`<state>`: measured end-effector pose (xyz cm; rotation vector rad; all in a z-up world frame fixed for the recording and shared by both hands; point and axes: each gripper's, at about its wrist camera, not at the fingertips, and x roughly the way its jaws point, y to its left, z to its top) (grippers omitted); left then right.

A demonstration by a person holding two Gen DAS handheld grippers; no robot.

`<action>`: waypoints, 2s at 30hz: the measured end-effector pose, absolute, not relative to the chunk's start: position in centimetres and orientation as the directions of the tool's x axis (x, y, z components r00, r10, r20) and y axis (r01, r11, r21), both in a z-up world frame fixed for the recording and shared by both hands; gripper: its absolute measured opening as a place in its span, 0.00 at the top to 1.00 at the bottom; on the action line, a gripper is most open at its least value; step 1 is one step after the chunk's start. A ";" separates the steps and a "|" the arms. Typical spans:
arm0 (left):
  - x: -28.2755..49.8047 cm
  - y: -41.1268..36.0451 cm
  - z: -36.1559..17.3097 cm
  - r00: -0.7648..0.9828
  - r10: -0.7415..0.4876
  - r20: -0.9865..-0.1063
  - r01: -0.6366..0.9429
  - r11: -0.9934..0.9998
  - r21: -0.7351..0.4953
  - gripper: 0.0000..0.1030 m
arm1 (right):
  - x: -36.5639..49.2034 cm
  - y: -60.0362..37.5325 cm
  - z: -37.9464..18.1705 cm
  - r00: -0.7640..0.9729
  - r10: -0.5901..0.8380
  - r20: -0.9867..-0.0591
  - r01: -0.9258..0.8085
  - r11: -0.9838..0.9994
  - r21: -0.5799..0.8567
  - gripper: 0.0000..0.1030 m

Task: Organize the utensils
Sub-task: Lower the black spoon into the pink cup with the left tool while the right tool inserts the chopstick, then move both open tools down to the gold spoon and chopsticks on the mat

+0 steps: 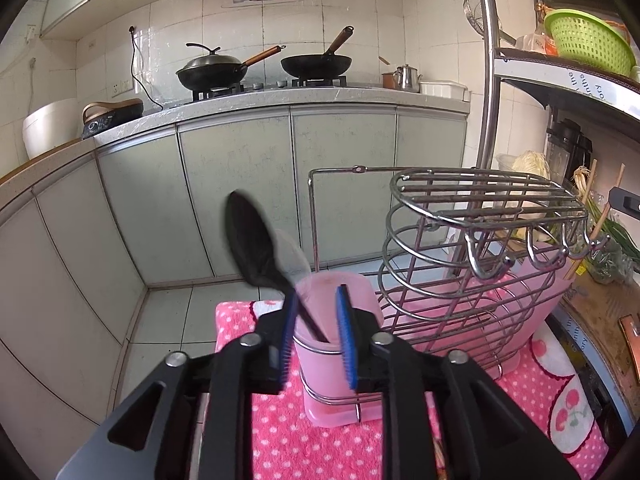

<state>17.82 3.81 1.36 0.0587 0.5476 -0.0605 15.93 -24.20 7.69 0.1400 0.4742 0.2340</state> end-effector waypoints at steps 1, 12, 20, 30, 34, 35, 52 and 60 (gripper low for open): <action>17.7 3.9 1.4 0.853 -0.045 -0.520 0.075 0.997 0.036 0.74 | 15.9 -24.2 7.7 0.862 0.252 -0.439 -0.187 0.964 0.188 0.94; 15.9 4.2 2.3 0.864 -0.058 -0.501 0.082 0.996 0.027 0.66 | 15.3 -24.7 7.8 0.861 0.252 -0.442 -0.175 0.962 0.209 0.66; 13.6 4.7 3.0 0.868 -0.092 -0.488 0.093 0.995 -0.021 0.66 | 13.6 -24.8 7.4 0.857 0.250 -0.451 -0.170 0.963 0.209 0.66; 11.1 4.5 1.7 0.793 -0.219 -0.568 0.178 0.976 -0.128 0.66 | 11.1 -24.1 3.4 0.776 0.325 -0.541 -0.204 0.940 0.272 0.66; 11.0 3.7 -0.8 0.689 -0.308 -0.656 0.215 0.951 -0.221 0.66 | 10.9 -23.4 0.8 0.705 0.374 -0.603 -0.214 0.923 0.321 0.66; 11.0 3.4 -1.7 0.652 -0.332 -0.681 0.219 0.943 -0.251 0.66 | 10.9 -23.3 0.0 0.685 0.383 -0.620 -0.211 0.918 0.335 0.66; 14.7 -1.3 -13.7 0.202 -0.467 -0.861 -0.017 0.877 -0.479 0.70 | 10.8 -23.5 -5.7 0.580 0.436 -0.688 -0.175 0.892 0.417 0.66; 14.7 -1.9 -16.0 0.163 -0.476 -0.864 -0.081 0.866 -0.493 0.80 | 11.1 -24.2 -6.2 0.575 0.445 -0.687 -0.163 0.885 0.436 0.66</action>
